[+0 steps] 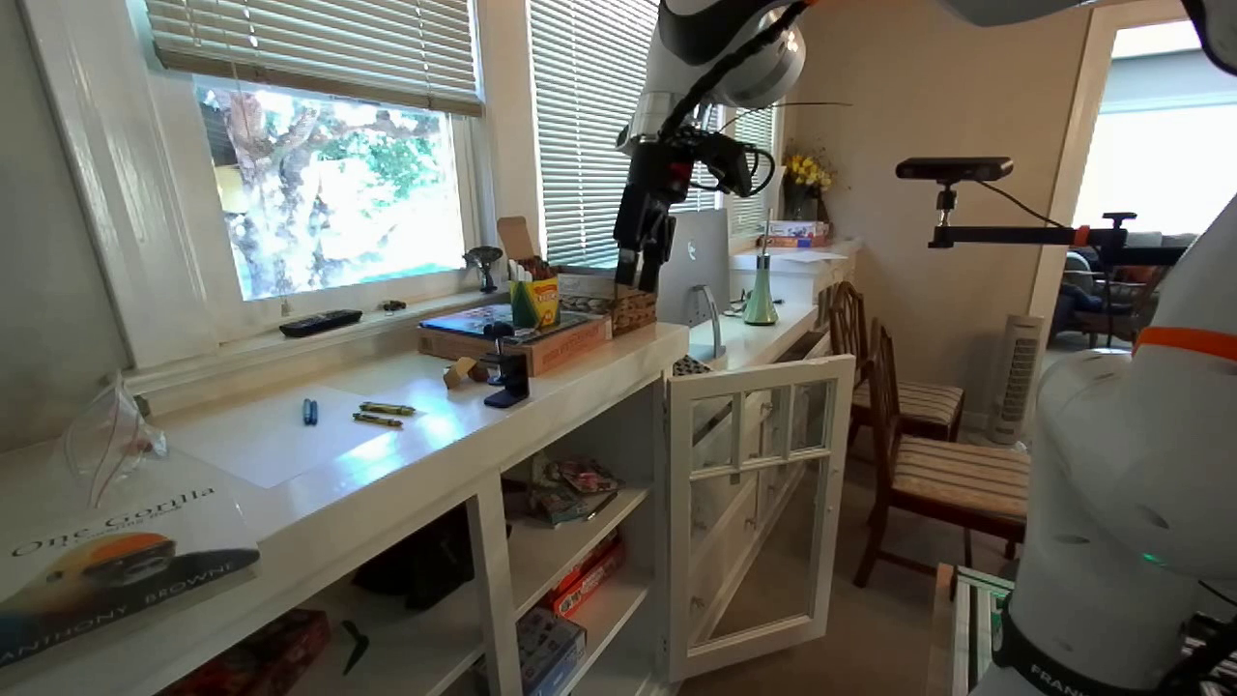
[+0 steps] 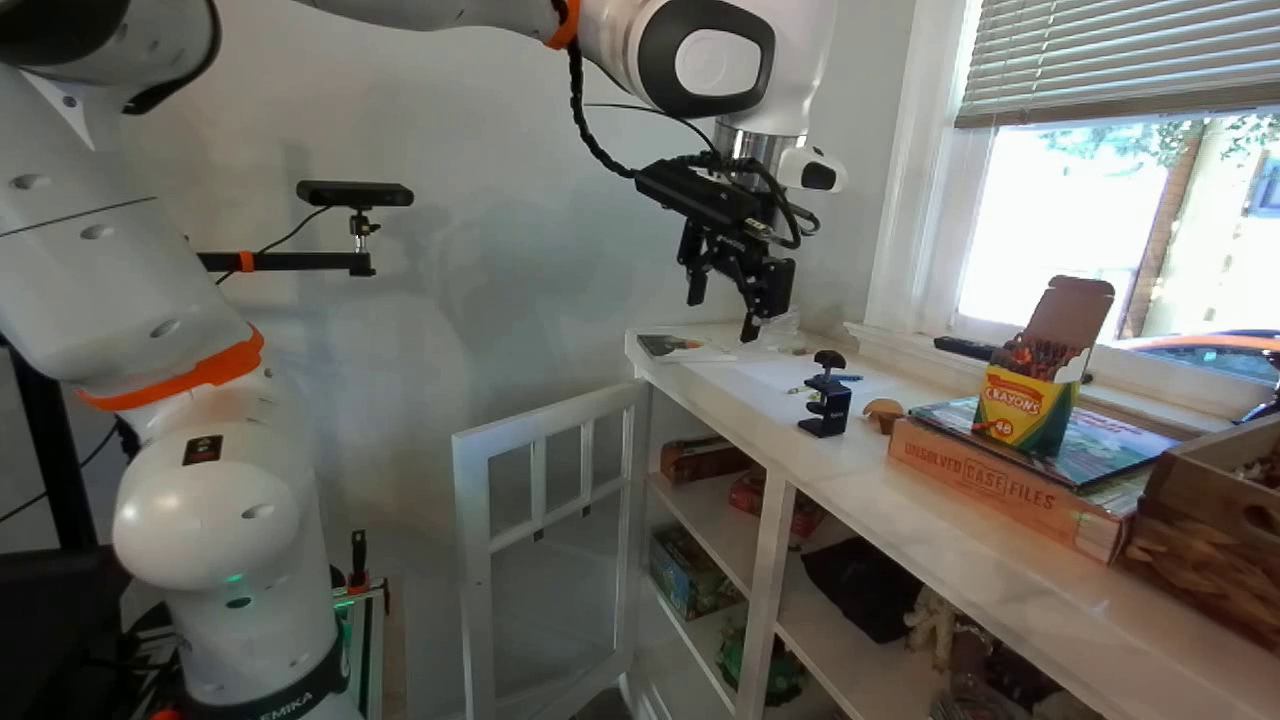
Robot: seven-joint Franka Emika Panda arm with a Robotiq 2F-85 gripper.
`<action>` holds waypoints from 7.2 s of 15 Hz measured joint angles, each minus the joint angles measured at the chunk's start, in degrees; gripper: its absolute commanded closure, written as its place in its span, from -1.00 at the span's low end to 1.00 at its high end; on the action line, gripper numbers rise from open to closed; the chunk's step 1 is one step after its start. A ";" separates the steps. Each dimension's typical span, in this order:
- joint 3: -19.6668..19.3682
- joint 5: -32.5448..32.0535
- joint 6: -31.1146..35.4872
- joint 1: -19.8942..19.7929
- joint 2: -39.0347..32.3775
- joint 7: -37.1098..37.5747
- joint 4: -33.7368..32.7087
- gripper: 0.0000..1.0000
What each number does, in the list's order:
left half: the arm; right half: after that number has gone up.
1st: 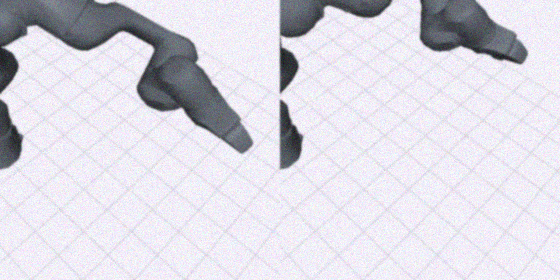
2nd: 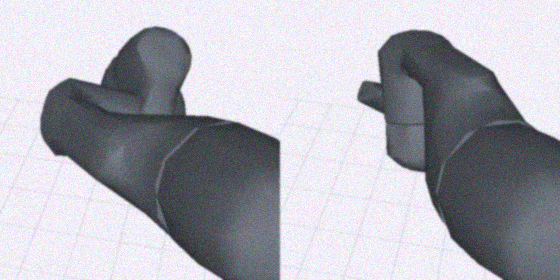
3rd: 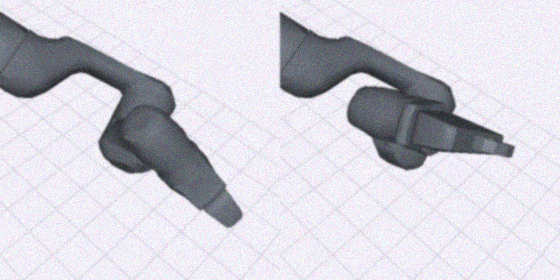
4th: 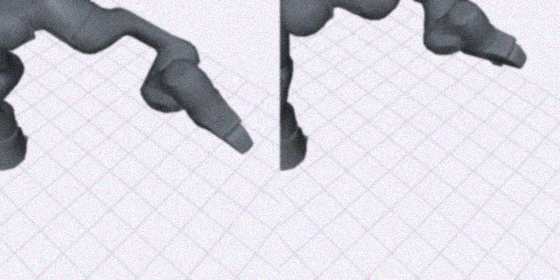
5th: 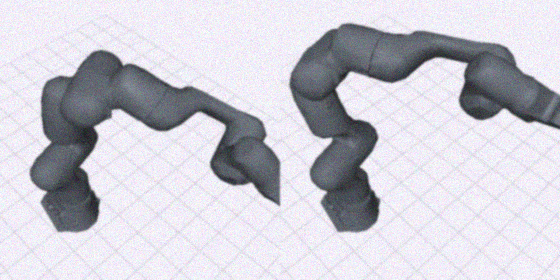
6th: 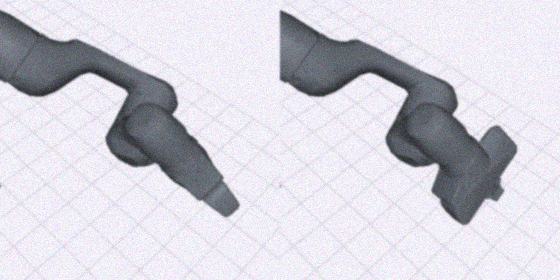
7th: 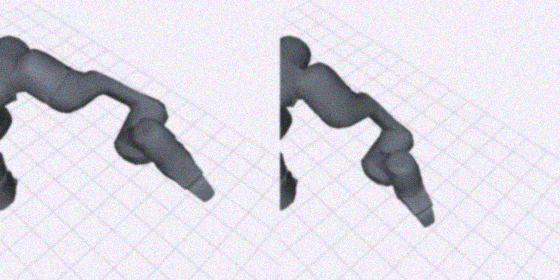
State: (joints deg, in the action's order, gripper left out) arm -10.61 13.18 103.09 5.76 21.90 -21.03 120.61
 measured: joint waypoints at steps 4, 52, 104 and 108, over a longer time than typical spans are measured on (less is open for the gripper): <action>0.00 0.00 0.00 0.00 0.00 0.00 0.00 -1.00; 6.63 0.56 10.30 2.07 -5.80 -19.68 -0.24 -1.00; 16.60 -11.81 28.29 2.78 -43.92 15.42 -29.30 -1.00; 16.60 -11.93 28.29 3.07 -45.77 15.53 -31.13 -1.00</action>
State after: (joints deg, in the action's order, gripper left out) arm 5.99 1.24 131.38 8.83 -23.86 -5.51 89.48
